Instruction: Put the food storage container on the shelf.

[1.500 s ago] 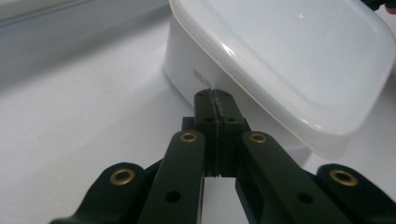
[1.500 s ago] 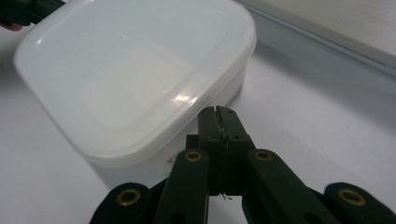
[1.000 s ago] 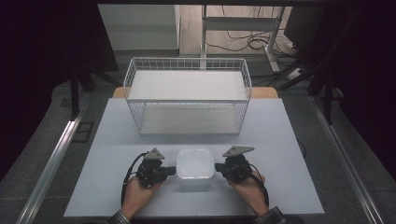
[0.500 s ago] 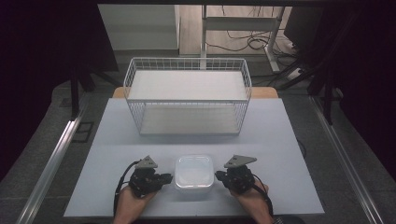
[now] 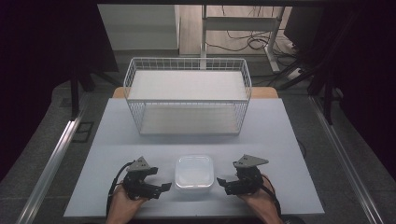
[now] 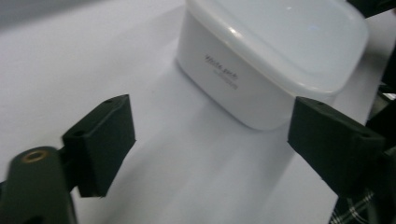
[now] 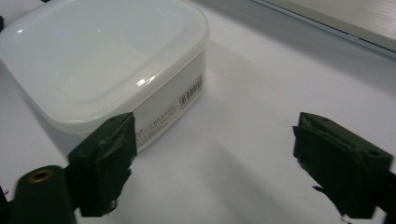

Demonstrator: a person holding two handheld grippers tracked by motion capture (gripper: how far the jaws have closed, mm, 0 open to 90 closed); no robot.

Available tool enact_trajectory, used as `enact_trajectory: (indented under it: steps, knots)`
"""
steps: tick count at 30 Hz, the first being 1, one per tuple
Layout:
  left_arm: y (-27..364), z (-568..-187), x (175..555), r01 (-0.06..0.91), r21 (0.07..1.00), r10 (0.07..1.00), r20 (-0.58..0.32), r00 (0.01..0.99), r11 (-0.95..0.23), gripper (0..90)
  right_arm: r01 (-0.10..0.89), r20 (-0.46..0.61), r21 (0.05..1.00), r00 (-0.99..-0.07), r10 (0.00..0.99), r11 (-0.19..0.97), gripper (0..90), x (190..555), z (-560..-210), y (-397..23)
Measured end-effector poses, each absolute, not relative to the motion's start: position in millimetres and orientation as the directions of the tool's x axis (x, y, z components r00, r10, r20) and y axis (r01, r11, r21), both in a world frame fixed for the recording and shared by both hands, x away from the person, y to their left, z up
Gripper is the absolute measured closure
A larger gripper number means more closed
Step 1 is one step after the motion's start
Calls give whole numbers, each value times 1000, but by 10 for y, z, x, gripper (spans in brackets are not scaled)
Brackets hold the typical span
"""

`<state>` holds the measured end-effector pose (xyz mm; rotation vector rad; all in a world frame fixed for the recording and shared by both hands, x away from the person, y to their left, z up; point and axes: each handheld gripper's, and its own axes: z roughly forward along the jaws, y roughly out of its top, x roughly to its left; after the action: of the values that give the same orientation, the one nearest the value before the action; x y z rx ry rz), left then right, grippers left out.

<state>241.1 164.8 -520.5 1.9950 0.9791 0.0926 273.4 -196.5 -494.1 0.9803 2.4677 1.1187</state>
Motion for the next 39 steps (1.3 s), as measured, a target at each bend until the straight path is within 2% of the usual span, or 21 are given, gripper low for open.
enact_trajectory:
  steps: [3,8,18,24,29,34,39]
  knots:
    - [1646,-5221,2411,585,747,663,-268,699,-316,72,469,35,739,-744,667,484,54,2747,-4968,-1956]
    - [1630,-5234,2411,555,757,668,-217,712,-345,47,456,38,755,-748,662,472,35,2749,-4943,-1965]
    - [1601,-5114,2428,567,757,665,-244,706,-324,43,463,84,773,-752,654,433,7,2756,-4886,-1910]
    - [1498,-5057,2481,579,748,658,-262,706,-324,71,483,111,758,-758,643,439,0,2778,-4828,-1777]
    - [1362,-5018,2553,567,751,649,-249,719,-339,120,512,131,728,-756,641,455,109,2845,-4799,-1665]
    - [1287,-5020,2635,574,748,640,-268,720,-332,130,511,142,729,-763,630,455,156,2880,-4798,-1621]
    - [1233,-5079,2747,612,726,624,-328,709,-313,110,529,161,717,-759,631,454,165,2943,-4837,-1554]
